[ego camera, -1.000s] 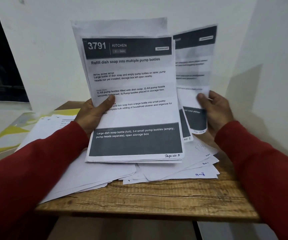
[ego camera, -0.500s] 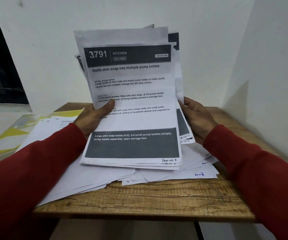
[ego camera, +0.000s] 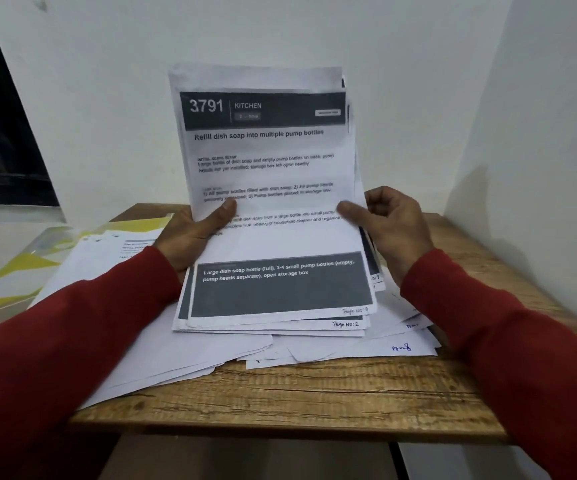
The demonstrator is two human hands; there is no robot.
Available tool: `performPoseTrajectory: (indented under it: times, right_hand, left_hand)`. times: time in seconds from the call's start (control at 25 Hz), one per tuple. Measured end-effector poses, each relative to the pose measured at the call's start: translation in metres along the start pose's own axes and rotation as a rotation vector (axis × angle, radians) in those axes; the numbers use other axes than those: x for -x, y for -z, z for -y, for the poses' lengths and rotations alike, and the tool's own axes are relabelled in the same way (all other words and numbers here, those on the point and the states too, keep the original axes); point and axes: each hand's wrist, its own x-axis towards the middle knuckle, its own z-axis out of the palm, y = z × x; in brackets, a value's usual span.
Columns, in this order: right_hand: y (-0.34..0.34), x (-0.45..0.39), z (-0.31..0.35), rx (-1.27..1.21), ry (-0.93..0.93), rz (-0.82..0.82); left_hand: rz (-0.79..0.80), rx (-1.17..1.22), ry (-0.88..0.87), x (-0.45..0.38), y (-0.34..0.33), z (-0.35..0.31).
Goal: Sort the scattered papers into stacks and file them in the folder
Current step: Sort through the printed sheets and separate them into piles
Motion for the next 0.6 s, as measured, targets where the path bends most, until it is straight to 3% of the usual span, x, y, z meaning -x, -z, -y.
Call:
performPoseTrajectory:
  times: [0.24, 0.48, 0.6]
  right_hand:
    - [0.014, -0.011, 0.001, 0.003, 0.115, -0.026]
    - [0.114, -0.059, -0.013, 0.220, 0.102, -0.616]
    - [0.150, -0.072, -0.031, 0.409, 0.060, -0.726]
  left_hand:
    - [-0.061, -0.086, -0.052, -0.002, 0.001, -0.001]
    - [-0.099, -0.077, -0.095, 0.000, 0.001, -0.006]
    - [-0.088, -0.058, -0.103, 0.001, -0.001, -0.008]
